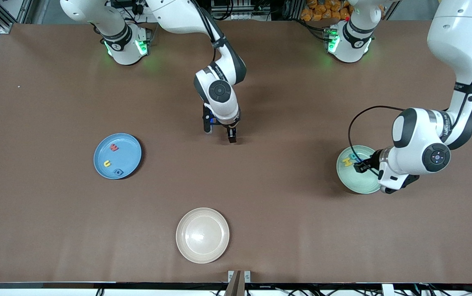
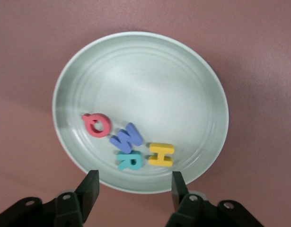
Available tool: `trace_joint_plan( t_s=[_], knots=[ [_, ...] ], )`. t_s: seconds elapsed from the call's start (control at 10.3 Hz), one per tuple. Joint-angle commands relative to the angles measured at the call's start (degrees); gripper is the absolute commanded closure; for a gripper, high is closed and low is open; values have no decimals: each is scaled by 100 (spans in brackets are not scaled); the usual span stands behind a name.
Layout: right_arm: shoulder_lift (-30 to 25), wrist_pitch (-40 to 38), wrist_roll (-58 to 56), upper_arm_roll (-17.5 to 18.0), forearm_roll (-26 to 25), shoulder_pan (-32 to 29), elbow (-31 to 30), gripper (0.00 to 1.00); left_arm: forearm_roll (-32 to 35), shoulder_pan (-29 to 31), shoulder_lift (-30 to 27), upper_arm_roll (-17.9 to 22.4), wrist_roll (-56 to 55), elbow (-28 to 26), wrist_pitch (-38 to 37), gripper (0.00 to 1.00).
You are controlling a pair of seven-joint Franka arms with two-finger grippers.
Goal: Sort upper and lower case letters into plates
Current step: 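Grasp the blue E with the right gripper while the left gripper withdraws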
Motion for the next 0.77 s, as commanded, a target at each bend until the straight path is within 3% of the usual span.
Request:
trace_joint_plan(
  t_s=[0.0,0.39,0.68],
  knots=[
    [33,15,22,104,-347,8,-19,100,-320,-358,-529,480,642,-96,-504,22],
    [-63,-64,-503,105,-365,-54,-19,100,-409,-726,-1294,1015,1382,18,-1121,0],
    [-414,-108,-1382,52,-759,-588,7,100,-418,-991,-1874,1333,1723,36,-1341,0]
  ],
)
